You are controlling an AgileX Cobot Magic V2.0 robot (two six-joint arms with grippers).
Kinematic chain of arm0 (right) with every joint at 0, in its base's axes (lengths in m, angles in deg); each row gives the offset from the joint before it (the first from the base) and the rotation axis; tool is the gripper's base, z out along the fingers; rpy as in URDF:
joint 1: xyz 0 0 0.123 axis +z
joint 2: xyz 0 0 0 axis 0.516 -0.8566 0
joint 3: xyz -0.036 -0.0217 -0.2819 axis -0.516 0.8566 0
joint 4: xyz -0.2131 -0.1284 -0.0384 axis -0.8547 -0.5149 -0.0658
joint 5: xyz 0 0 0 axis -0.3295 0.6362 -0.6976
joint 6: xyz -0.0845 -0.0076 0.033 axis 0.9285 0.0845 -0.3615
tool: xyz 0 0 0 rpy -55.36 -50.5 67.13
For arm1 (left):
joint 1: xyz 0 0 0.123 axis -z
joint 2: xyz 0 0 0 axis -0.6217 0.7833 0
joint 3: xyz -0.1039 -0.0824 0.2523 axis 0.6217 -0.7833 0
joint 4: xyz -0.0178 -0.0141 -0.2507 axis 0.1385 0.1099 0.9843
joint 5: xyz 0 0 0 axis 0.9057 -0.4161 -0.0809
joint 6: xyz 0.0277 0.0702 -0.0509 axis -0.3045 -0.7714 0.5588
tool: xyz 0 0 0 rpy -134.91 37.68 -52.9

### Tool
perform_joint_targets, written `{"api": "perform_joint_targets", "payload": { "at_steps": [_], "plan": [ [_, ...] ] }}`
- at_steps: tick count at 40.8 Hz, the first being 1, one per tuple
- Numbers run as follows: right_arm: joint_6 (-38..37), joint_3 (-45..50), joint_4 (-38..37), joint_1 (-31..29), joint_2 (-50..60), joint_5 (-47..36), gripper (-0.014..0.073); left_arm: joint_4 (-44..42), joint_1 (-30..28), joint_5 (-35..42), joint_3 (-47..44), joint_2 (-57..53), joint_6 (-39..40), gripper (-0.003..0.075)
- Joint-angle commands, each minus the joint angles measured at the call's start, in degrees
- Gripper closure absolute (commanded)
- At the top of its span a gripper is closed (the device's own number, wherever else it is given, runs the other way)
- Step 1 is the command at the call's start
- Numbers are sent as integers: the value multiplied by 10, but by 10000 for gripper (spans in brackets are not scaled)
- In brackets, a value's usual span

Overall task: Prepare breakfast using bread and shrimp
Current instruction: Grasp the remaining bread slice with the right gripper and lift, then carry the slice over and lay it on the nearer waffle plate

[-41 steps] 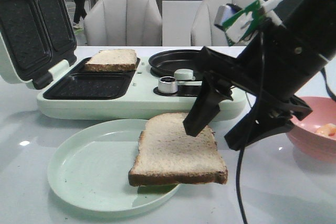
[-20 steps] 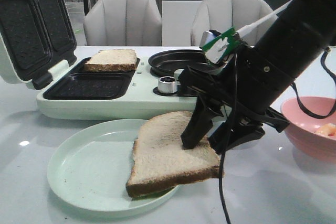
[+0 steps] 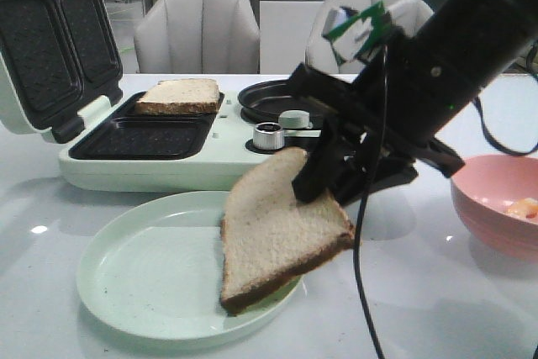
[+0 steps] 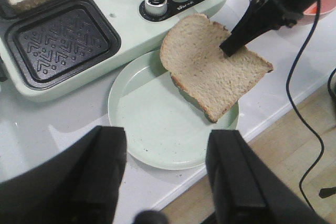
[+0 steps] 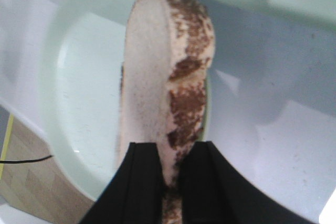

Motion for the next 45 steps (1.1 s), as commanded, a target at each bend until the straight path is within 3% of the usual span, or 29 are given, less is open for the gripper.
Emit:
{"api": "perform_joint_targets", "payload": {
  "at_steps": [1, 11, 20, 34, 38, 43, 45],
  "plan": [
    [9, -18, 42, 1, 71, 6, 558, 4, 5, 36, 15, -1, 0, 318],
    [24, -130, 106, 38, 64, -27, 558, 4, 5, 36, 15, -1, 0, 318],
    [24, -280, 115, 93, -51, -92, 558, 4, 5, 36, 15, -1, 0, 318],
    [24, -426, 132, 97, -220, -103, 554, 4, 5, 36, 15, -1, 0, 318],
    [24, -427, 131, 92, -233, -116, 446, 4, 5, 36, 15, -1, 0, 318],
    [24, -427, 129, 80, -238, -116, 132, 4, 5, 36, 15, -1, 0, 318],
    [24, -427, 129, 76, -238, -110, 48, 4, 5, 36, 15, -1, 0, 318]
  ]
}}
